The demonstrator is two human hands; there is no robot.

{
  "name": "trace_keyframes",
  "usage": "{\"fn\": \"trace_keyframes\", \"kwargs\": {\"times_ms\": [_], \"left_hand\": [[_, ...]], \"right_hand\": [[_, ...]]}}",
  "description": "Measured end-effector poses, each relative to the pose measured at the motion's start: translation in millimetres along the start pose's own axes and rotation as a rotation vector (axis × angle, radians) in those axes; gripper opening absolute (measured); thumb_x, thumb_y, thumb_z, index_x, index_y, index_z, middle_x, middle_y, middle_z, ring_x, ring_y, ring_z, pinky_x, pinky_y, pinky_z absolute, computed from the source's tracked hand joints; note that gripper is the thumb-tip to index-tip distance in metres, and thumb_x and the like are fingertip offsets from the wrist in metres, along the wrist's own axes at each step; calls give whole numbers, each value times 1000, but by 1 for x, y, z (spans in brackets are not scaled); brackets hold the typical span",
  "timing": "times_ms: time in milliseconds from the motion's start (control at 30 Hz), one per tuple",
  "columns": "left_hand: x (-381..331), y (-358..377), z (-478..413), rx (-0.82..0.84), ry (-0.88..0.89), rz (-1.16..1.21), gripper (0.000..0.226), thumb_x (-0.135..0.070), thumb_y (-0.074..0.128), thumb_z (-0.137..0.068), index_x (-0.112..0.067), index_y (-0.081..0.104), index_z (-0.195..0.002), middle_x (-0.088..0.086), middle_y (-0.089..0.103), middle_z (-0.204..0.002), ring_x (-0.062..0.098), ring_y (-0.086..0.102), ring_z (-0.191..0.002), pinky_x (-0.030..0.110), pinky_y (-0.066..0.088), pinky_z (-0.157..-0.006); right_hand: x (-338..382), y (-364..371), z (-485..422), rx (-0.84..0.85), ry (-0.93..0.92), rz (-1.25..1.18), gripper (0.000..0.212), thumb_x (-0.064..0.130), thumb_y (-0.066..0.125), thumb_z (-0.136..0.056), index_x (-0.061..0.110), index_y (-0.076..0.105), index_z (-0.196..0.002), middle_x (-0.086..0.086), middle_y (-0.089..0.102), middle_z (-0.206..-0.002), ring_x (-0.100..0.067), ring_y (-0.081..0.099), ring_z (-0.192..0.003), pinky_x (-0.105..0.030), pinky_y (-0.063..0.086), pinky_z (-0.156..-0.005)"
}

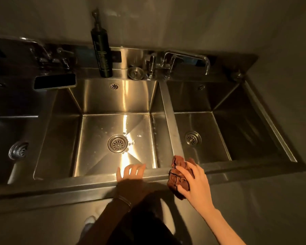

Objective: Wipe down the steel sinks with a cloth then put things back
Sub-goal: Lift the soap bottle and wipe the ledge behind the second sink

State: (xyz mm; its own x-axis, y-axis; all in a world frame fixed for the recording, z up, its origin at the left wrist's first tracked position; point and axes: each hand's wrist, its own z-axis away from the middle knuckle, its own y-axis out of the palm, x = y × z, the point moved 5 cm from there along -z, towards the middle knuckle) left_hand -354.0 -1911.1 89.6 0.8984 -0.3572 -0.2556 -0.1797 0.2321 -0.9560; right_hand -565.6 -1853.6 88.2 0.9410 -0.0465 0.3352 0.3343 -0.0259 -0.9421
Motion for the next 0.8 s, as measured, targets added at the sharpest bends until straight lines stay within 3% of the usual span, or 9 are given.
{"fn": "trace_keyframes", "kwargs": {"times_ms": [67, 133, 200, 267, 467, 667, 800], "left_hand": [[-8, -1, -4, -38, -11, -23, 77, -65, 81, -45, -12, 74, -100, 9, 73, -93, 31, 69, -80, 52, 56, -66], [-18, 2, -8, -18, -8, -12, 80, -65, 79, -51, -13, 69, -111, 10, 70, -105, 32, 67, -92, 54, 53, -78], [-23, 11, -11, 81, -26, -33, 83, -73, 56, -71, -21, 48, -135, 5, 53, -135, 28, 51, -121, 52, 36, -102], [-21, 21, -12, 156, -31, -73, 82, -78, 34, -78, -29, 26, -144, -5, 34, -148, 20, 33, -133, 46, 20, -111], [-14, 26, -14, 194, 11, -23, 85, -81, 39, -73, -32, 26, -142, -9, 35, -144, 18, 33, -130, 41, 21, -108], [-13, 25, -21, 231, 9, 10, 82, -78, 48, -71, -32, 33, -137, -7, 40, -138, 18, 37, -125, 38, 27, -101], [-19, 12, -23, 108, 48, -91, 70, -76, 50, -70, -31, 53, -123, -5, 57, -121, 18, 52, -108, 34, 39, -86]], "right_hand": [[-9, 1, -4, 49, 52, 10, 67, 39, 74, -73, 34, 45, -134, -7, 47, -137, -34, 39, -128, -45, 37, -99], [-11, 4, -22, 122, 97, 14, 65, 44, 66, -79, 33, 42, -138, -8, 40, -143, -36, 32, -132, -48, 35, -101], [-4, 4, -43, 126, 85, 27, 64, 43, 62, -83, 35, 37, -141, -6, 34, -147, -35, 26, -135, -51, 33, -104], [7, 2, -66, 73, 43, 47, 65, 37, 64, -83, 35, 34, -141, -6, 31, -149, -36, 24, -136, -53, 34, -104], [17, -1, -82, 116, 33, 104, 62, 35, 63, -86, 35, 33, -141, -2, 23, -155, -34, 17, -141, -50, 33, -108], [8, -3, -38, 51, 38, -8, 54, 28, 62, -87, 33, 43, -137, 1, 37, -149, -33, 26, -139, -51, 36, -103], [5, -4, -67, 100, -14, 61, 52, 30, 58, -90, 33, 40, -139, 2, 31, -152, -29, 20, -141, -47, 35, -104]]}}
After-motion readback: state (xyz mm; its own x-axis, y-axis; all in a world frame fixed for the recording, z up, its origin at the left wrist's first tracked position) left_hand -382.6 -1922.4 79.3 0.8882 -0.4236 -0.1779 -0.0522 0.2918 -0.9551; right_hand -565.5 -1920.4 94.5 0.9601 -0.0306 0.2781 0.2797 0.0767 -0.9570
